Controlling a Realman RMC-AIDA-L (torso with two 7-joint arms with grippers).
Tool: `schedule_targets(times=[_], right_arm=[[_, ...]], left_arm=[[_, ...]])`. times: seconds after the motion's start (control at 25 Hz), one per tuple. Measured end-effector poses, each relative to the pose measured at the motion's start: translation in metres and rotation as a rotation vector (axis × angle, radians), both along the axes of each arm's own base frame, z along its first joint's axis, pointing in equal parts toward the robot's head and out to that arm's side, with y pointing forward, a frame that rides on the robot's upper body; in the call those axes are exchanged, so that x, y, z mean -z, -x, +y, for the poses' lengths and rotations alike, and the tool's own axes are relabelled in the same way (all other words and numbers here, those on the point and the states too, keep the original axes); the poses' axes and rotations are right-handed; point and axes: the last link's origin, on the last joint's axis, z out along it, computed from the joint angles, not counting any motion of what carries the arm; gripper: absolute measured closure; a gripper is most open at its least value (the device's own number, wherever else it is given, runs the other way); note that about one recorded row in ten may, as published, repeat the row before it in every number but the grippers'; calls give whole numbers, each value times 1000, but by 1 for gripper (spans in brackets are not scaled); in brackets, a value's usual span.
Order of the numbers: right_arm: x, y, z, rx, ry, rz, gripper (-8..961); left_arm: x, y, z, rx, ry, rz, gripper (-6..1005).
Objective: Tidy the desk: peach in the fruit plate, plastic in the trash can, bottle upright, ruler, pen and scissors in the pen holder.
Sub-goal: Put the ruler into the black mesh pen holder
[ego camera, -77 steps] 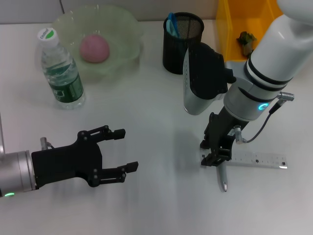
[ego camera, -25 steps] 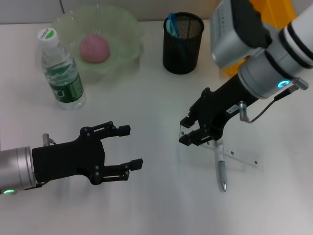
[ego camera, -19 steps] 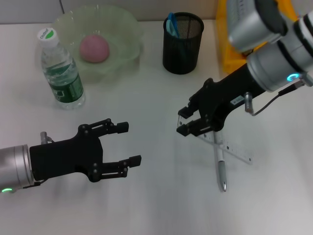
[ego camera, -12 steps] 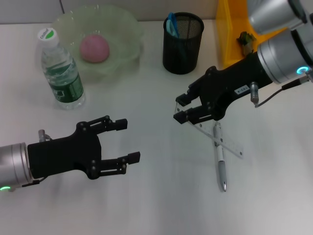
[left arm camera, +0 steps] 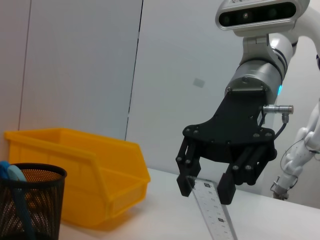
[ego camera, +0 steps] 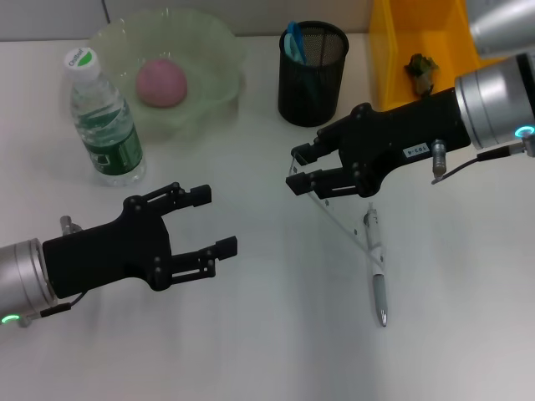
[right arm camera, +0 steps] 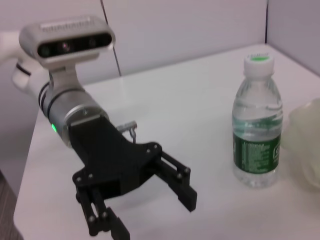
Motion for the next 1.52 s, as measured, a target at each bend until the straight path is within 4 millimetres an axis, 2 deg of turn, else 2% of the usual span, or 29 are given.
schedule_targets(times=[0.4,0.72,1.16,1.52], right_arm=[[-3,-8,-2,-6,-68,149,571],[0,-20,2,5,-123,283,570],[2,-25,2,-25,-212,413,570],[-6,-31,7,-12,-310,503,570]], left_arm=[[2,0,-1,-4,0,-7,180],[2,0,0,-26,-43,-40,180],[2,-1,3,-48,-122,-80,180],[7,0,8,-69,-183,-77,180]])
